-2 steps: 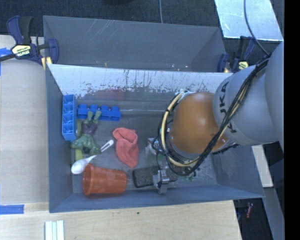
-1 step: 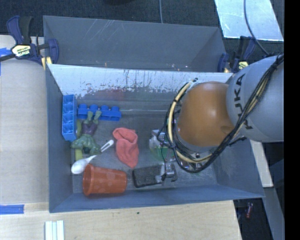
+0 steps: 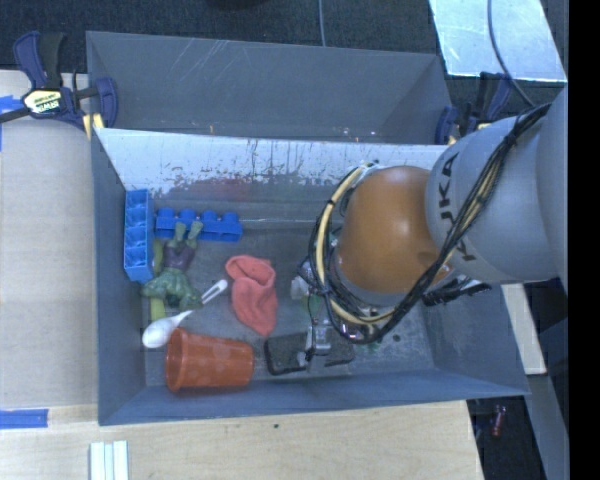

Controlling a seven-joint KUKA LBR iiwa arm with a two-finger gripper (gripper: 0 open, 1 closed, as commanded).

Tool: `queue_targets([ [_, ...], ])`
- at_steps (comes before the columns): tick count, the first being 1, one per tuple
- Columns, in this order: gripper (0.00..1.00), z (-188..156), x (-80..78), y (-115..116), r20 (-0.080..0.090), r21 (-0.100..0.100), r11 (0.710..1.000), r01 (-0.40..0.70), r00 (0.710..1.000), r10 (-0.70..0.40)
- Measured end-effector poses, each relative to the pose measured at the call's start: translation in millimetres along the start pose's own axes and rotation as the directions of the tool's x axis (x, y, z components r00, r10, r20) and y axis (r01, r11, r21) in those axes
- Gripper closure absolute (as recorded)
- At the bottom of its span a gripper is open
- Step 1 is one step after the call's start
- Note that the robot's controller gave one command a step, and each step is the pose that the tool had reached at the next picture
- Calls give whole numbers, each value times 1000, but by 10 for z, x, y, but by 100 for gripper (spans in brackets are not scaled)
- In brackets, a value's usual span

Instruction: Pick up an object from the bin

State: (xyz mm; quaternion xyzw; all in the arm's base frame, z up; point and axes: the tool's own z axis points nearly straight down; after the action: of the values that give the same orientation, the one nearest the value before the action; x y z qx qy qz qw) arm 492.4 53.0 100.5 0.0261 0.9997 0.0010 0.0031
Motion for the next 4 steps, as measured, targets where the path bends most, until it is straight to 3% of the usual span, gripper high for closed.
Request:
queue_targets([
  [1, 0, 305, -41, -15, 8, -3, 1000, 30, 1000, -30],
  [2, 100, 279, 47, -73, 10, -5, 998, -57, 998, 57],
  [3, 100, 279, 47, -73, 10, -5, 998, -57, 998, 57],
  [4, 100, 50, 79, -85, 0, -2, 998, -58, 998, 58],
])
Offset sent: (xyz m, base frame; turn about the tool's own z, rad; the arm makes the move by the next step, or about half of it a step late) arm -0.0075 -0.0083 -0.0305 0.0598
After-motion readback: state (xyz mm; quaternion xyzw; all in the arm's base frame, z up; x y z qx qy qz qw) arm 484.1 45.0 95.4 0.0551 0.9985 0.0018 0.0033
